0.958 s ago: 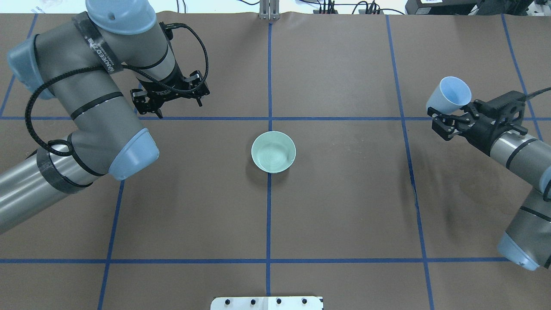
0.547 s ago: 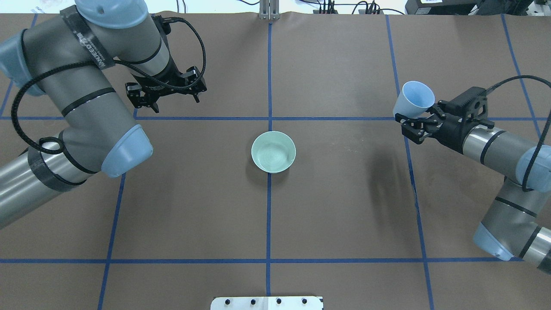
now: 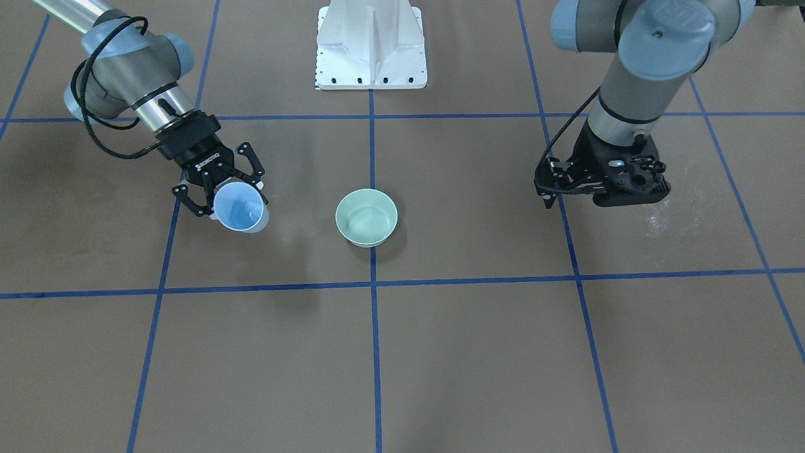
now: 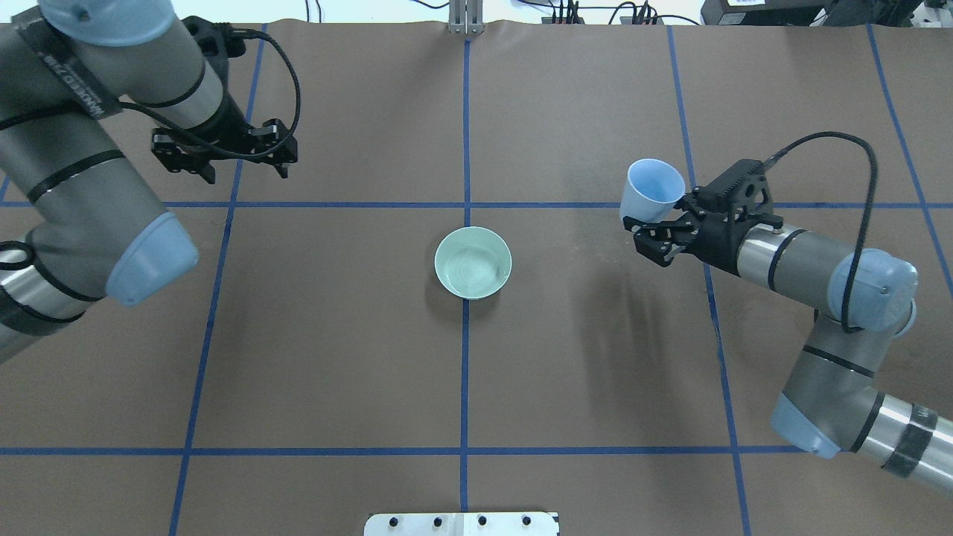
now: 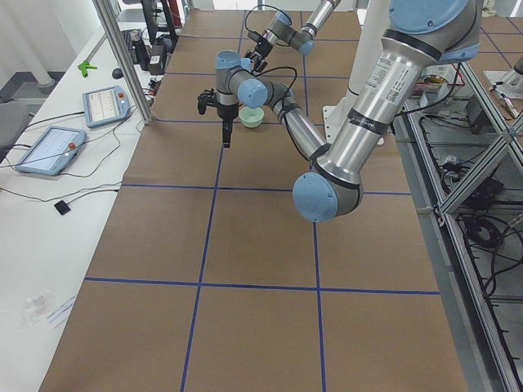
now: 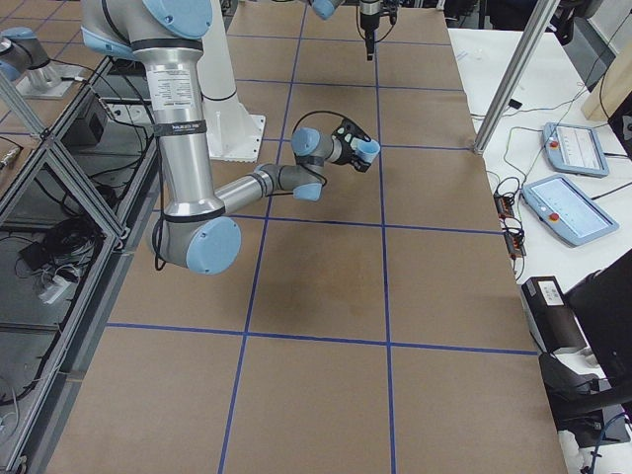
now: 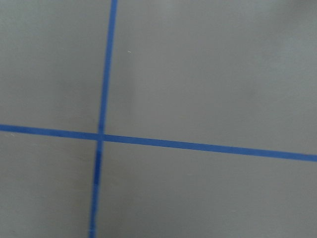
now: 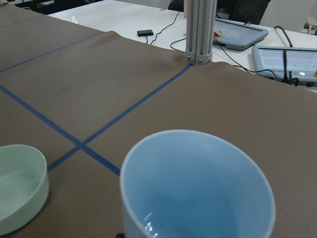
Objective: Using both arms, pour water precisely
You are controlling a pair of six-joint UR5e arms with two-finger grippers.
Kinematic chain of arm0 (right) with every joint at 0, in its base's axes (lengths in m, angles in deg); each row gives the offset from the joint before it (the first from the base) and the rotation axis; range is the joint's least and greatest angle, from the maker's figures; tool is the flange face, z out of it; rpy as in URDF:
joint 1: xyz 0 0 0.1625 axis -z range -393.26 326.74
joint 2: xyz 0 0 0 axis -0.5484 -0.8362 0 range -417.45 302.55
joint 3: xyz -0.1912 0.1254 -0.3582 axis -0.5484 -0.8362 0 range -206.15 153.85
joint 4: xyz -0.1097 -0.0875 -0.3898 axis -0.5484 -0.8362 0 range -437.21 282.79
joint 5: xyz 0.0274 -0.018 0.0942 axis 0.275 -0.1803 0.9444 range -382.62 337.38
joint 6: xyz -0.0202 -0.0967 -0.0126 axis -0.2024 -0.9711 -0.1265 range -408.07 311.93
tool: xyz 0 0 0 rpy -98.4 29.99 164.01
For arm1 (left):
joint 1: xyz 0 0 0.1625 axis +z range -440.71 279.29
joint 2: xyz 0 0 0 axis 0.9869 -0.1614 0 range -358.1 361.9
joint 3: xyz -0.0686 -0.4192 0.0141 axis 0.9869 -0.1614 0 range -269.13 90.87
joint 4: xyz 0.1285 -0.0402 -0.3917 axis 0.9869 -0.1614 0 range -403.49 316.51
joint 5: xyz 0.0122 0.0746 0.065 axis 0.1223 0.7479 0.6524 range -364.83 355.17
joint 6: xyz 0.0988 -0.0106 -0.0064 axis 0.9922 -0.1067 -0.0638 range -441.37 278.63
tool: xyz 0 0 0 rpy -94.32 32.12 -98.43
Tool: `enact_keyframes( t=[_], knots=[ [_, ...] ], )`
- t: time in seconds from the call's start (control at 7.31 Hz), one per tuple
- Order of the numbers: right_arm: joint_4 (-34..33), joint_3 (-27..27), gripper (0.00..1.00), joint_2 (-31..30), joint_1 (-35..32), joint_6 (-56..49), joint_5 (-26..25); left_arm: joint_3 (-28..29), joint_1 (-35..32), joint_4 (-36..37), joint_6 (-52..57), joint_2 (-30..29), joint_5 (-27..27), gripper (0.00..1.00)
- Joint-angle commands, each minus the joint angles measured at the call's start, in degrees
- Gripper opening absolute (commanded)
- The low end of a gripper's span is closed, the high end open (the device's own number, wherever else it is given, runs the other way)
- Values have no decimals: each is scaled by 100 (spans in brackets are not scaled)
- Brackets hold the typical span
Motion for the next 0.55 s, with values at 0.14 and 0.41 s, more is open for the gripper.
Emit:
enact_keyframes(
  t=[0.14, 0.41],
  knots=[
    [-1740, 526, 0, 501, 647, -287, -162, -51, -294, 13, 478, 101, -32, 100],
    [-2338, 526, 0, 861, 683, -647, 169, -52, -549, 13, 1024, 311, -41, 100]
  ],
)
